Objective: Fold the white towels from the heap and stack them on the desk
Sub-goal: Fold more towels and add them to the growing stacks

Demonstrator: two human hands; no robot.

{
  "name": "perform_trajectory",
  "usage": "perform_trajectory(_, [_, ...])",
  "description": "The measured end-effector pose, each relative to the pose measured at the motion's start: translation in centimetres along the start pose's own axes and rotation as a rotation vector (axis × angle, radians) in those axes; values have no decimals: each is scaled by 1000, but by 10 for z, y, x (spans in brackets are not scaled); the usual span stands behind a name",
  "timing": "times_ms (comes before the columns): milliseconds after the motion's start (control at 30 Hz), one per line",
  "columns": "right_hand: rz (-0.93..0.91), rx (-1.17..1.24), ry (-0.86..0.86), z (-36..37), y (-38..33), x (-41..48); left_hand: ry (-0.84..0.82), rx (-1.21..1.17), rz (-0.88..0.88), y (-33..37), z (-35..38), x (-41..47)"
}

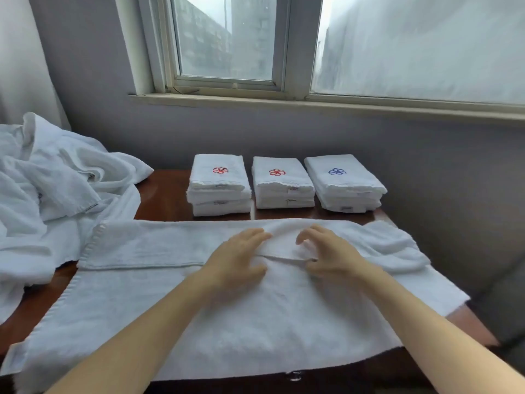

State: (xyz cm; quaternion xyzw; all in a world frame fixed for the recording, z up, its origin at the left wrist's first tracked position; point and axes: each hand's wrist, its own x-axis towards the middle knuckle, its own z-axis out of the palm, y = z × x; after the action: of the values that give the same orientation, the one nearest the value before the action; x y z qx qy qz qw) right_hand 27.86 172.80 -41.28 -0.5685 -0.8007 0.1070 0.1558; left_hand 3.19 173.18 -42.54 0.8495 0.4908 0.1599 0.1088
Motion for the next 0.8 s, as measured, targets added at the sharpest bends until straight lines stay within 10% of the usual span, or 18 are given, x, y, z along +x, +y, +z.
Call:
perform_trajectory(233, [42,-90,509,-26,19,-9,-1,17,-71,18,6,17])
perform_trajectory(433, [139,79,-43,-42,41,-30,-48,60,-60,39,6,36])
perform_trajectory(600, [340,263,255,-65,70,-35,-15,-82,14,87,19,71])
perform_trajectory(800, [571,95,196,-69,118,-33,-5,-130,117,131,41,109])
